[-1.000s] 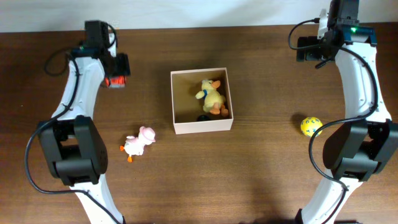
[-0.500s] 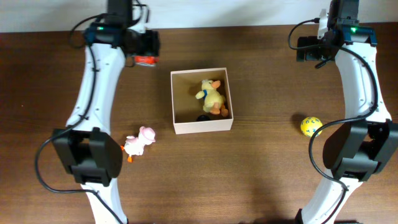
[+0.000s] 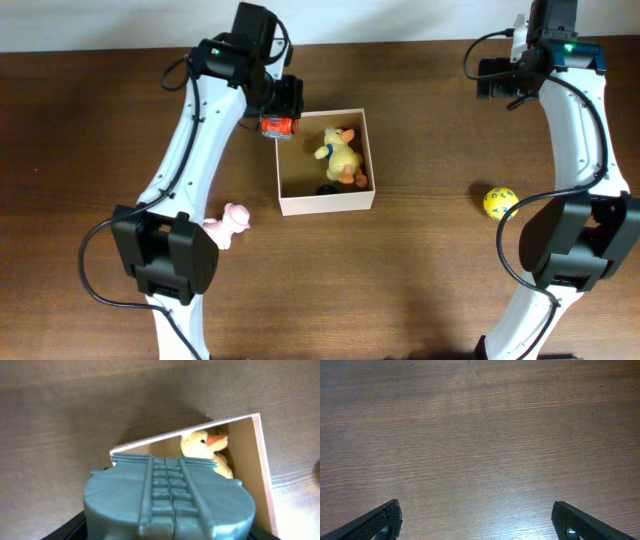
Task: Pack container
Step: 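Lift the truck with the left gripper and carry it over the box, then lower the truck into the box beside the duck and release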
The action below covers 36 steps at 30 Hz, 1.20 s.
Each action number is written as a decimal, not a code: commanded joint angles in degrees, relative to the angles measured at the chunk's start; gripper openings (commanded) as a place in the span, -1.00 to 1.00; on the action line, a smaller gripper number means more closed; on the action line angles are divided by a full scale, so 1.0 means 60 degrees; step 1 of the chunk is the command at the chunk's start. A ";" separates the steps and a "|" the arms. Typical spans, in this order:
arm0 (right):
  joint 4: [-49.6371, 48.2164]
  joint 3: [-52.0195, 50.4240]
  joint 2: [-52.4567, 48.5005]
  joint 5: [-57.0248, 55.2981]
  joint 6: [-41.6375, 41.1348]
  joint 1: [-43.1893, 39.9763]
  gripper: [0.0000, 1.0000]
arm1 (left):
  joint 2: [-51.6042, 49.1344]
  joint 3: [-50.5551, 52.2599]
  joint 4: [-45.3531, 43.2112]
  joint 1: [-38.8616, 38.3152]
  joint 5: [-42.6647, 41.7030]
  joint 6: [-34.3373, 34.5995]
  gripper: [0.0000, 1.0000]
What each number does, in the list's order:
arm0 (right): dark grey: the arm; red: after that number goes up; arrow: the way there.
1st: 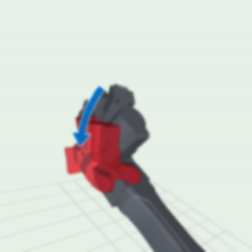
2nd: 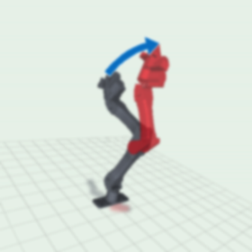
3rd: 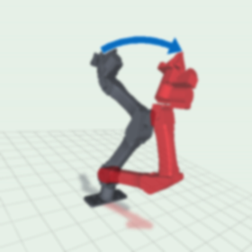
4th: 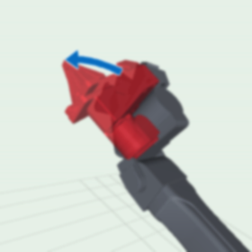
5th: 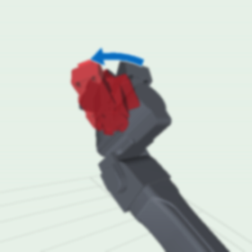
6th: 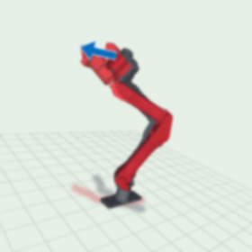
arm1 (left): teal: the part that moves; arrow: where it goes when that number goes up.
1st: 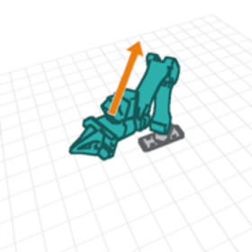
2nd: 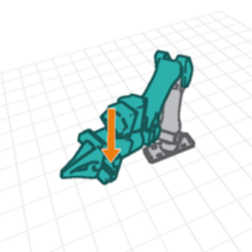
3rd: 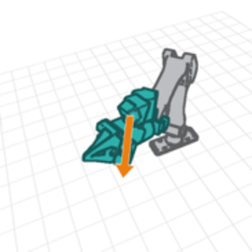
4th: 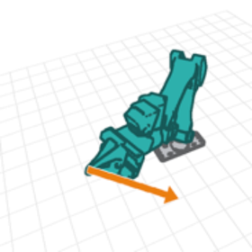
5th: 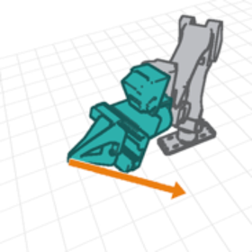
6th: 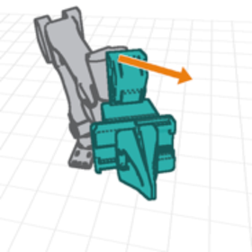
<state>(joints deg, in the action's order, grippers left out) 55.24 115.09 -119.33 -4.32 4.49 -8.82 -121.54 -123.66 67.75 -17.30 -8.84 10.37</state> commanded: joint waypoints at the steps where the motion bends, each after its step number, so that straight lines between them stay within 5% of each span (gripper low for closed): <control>1: 0.0000 0.0178 -0.0051 -0.0109 -0.0040 0.0011 0.98 | -0.0051 -0.0175 0.0113 -0.0229 -0.0138 0.0412 -0.20; 22: 0.0000 0.0178 -0.0051 -0.0109 -0.0036 0.0011 0.98 | -0.1949 -0.0146 0.0251 -0.0787 -0.0113 0.0412 -0.20; 35: 0.0000 0.0178 -0.0051 -0.0109 -0.0040 0.0011 0.98 | -0.2033 -0.0146 0.0208 -0.0776 0.1566 0.0412 -0.18; 36: 0.0000 0.0178 -0.0051 -0.0109 -0.0040 0.0011 0.98 | -0.2033 -0.0146 0.0208 -0.0776 0.1650 0.0412 -0.03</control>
<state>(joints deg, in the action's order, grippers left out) 55.24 115.11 -119.33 -4.32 4.49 -8.82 -133.80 -123.66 69.14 -22.22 -2.48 12.16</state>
